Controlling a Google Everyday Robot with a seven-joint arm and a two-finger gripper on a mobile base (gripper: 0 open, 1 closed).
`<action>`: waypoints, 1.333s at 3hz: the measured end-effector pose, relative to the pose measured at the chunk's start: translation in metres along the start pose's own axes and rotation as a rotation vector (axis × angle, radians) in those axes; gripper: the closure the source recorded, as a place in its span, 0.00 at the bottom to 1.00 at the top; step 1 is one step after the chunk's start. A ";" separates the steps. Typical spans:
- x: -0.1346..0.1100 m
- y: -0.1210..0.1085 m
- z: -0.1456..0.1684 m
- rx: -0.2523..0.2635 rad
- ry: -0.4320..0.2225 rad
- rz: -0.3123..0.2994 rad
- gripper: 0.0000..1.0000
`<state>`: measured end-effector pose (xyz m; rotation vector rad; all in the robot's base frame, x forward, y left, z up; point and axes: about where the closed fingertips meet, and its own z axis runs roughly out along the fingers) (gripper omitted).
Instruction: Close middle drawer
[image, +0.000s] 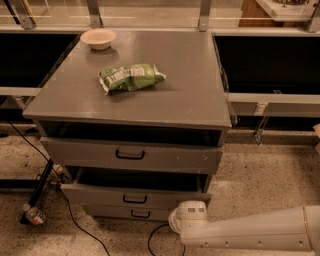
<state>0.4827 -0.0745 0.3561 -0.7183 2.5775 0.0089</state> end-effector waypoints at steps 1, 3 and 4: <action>-0.001 0.000 0.001 0.021 0.001 -0.003 1.00; -0.017 -0.009 0.011 0.074 -0.028 0.023 1.00; -0.027 -0.010 0.019 0.088 -0.044 0.026 1.00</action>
Offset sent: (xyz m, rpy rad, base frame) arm 0.0020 -0.0068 -0.0003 -0.0301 -0.0155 -0.0456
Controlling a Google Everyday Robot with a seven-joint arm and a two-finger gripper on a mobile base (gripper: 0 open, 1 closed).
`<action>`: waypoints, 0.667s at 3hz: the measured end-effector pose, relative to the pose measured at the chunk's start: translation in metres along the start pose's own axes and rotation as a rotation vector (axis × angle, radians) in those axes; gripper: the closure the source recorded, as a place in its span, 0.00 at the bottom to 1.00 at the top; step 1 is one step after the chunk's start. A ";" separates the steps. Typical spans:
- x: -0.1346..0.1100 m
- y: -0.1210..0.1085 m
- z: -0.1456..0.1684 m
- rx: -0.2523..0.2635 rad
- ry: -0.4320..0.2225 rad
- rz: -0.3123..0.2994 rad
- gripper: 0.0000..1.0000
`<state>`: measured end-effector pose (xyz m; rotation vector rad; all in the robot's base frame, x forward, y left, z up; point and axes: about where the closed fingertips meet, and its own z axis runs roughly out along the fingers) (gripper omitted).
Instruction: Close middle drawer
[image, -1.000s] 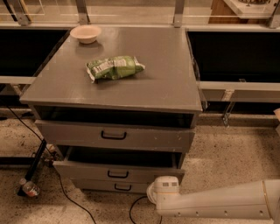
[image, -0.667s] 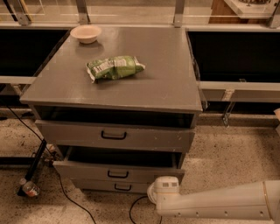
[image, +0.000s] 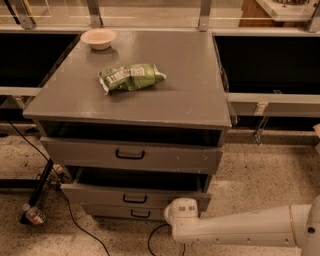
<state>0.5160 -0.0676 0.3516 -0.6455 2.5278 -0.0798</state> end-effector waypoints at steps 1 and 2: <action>-0.003 0.002 0.008 0.008 -0.007 0.006 1.00; -0.002 0.002 0.012 0.011 -0.011 0.016 1.00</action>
Offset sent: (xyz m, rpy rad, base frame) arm 0.0096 0.0033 -0.0129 0.0252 -0.0199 -0.0521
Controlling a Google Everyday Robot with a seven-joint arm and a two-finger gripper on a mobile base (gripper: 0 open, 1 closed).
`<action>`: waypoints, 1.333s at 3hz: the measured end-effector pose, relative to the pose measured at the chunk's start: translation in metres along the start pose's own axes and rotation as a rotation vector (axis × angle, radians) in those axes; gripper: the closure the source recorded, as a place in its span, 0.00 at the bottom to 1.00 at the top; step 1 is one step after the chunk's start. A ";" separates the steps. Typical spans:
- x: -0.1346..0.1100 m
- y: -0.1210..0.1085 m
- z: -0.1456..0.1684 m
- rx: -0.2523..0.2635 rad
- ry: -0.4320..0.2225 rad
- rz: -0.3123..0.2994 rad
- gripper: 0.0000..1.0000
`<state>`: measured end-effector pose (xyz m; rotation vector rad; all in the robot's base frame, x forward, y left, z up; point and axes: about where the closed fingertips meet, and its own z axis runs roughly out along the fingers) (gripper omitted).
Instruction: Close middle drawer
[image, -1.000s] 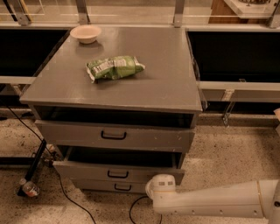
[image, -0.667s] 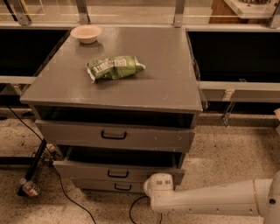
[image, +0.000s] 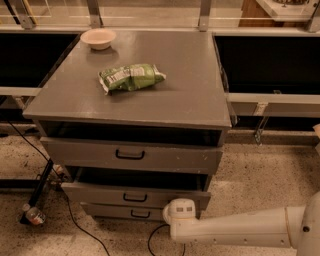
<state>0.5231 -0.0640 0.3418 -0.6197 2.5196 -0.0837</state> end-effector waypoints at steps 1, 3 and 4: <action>0.000 0.000 0.001 0.001 -0.001 0.002 0.89; 0.000 0.000 0.001 0.001 -0.001 0.002 0.33; 0.000 0.000 0.001 0.001 -0.001 0.002 0.04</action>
Offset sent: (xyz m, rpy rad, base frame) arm 0.0004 0.0000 -0.0009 0.0011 -0.0010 -0.0019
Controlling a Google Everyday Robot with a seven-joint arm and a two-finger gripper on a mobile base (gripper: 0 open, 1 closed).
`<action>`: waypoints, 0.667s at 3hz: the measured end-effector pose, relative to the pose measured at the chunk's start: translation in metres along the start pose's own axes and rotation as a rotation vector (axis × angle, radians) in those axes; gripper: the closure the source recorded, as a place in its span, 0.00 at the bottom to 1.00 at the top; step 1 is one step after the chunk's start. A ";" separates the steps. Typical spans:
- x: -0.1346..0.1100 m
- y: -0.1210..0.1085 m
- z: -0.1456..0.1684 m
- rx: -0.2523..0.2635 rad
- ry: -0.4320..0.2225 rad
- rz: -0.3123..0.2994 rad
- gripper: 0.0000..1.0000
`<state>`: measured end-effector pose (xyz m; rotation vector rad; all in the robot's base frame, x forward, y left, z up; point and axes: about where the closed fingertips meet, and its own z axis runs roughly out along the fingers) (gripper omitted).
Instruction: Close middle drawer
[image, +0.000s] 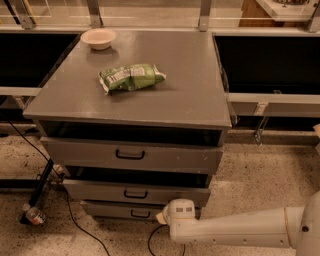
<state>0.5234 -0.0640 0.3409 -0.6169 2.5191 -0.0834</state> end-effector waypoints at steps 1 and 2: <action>0.000 0.000 0.000 0.000 0.000 0.000 0.00; 0.000 0.000 0.000 0.000 0.000 0.000 0.00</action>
Offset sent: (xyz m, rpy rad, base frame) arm 0.0000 0.0000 0.0000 0.0000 0.0000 0.0000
